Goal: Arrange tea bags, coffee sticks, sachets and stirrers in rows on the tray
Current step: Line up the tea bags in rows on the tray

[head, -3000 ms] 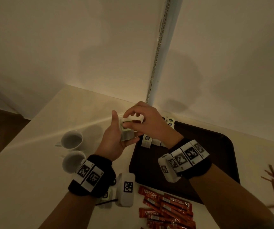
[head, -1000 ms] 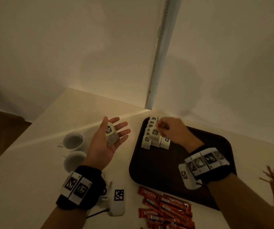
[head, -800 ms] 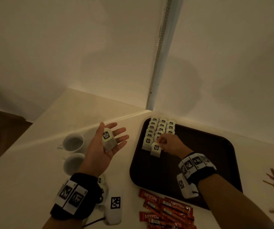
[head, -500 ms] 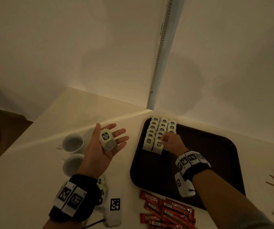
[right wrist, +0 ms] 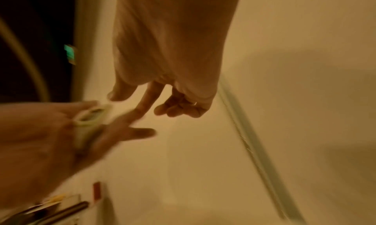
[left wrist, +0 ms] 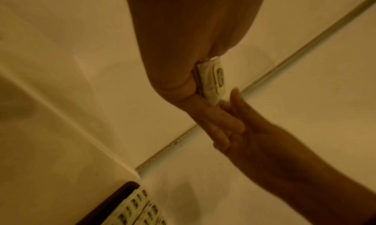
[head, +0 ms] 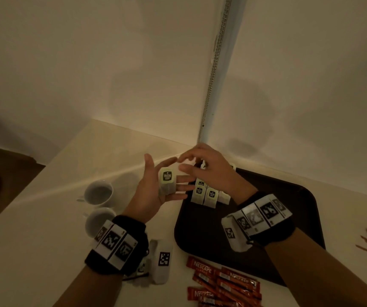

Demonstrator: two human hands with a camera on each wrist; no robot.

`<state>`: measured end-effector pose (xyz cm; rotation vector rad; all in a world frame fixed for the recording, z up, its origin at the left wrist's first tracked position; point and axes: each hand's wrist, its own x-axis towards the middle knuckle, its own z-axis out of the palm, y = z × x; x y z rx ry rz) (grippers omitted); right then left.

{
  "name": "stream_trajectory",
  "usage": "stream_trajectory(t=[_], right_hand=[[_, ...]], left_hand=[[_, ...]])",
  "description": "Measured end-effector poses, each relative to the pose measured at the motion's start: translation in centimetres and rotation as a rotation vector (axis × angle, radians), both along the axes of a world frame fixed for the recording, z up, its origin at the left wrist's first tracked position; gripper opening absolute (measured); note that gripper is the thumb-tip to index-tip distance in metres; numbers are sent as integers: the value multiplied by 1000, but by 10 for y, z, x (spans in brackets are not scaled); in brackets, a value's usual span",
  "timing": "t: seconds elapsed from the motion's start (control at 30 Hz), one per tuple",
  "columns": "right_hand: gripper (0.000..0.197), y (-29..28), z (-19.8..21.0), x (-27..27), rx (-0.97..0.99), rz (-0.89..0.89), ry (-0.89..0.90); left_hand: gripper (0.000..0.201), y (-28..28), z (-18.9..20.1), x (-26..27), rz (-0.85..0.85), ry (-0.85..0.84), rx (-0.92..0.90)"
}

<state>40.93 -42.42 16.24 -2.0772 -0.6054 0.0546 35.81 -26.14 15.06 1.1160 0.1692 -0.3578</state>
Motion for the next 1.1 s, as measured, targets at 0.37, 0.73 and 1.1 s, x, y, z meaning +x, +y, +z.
stream_trajectory(t=[0.37, 0.73, 1.1], right_hand=[[10, 2, 101, -15, 84, 32, -359], [6, 14, 134, -32, 40, -63, -317], [6, 11, 130, -32, -11, -144, -277]], left_hand=[[30, -9, 37, -5, 254, -540, 172], [19, -28, 52, -16, 115, -439, -108], [15, -33, 52, -19, 127, -318, -187]])
